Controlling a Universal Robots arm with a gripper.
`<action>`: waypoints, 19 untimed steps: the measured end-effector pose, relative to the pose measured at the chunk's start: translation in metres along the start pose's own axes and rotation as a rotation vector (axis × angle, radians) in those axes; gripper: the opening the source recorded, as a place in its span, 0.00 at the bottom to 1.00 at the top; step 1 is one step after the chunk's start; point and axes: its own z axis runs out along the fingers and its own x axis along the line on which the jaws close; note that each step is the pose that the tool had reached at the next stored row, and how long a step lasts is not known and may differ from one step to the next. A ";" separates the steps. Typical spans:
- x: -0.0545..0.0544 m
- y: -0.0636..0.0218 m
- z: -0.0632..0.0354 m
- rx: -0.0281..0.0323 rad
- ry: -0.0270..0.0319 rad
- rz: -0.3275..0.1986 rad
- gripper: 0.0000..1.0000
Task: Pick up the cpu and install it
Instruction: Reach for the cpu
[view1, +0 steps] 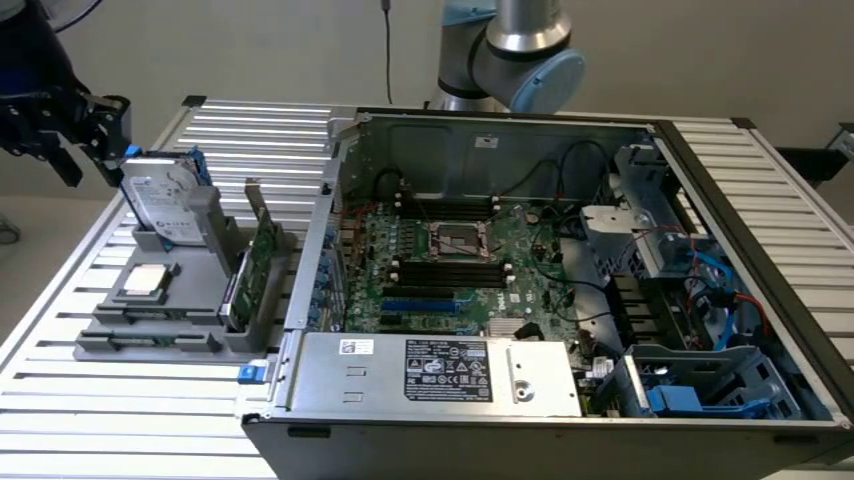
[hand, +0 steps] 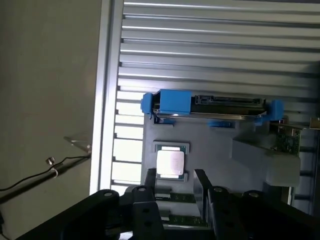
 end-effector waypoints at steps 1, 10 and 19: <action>0.000 -0.0007 0.0017 0.0001 0.0002 0.000 0.48; 0.000 -0.0074 0.0177 0.0000 0.0000 0.000 0.48; 0.000 -0.0146 0.0335 0.0000 0.0000 0.000 0.48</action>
